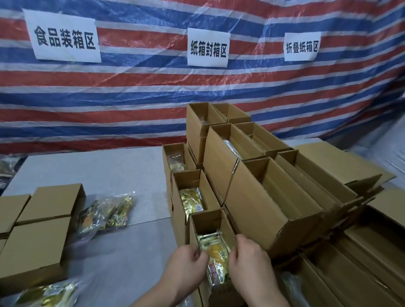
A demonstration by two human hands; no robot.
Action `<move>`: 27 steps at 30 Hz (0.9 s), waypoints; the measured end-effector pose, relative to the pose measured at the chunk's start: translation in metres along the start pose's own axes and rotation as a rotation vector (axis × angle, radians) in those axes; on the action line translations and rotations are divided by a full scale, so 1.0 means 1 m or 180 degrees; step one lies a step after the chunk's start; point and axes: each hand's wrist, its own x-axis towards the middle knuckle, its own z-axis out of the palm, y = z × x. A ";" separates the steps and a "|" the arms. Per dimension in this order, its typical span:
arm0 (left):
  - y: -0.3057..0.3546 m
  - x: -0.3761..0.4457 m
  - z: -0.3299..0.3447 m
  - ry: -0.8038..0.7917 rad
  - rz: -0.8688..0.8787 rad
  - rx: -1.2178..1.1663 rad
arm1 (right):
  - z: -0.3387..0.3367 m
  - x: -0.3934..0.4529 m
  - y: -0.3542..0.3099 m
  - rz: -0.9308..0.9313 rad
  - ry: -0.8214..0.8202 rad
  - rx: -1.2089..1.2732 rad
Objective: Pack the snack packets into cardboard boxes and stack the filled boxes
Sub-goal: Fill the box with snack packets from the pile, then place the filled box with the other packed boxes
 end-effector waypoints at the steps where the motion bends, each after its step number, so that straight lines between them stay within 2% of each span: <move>1: -0.001 0.001 0.001 -0.0007 -0.0011 -0.0003 | 0.002 0.001 0.000 -0.0012 -0.0030 0.0050; 7: -0.009 0.008 0.013 0.0059 -0.0071 0.0003 | 0.017 0.000 0.000 0.0121 -0.0382 0.0299; 16: -0.013 0.011 0.025 0.0259 0.0057 -0.0073 | 0.028 -0.001 0.005 0.0126 -0.0138 0.0393; 27: -0.025 0.015 0.027 0.0245 0.0237 -0.0120 | 0.038 -0.012 0.007 -0.0430 -0.0031 0.0362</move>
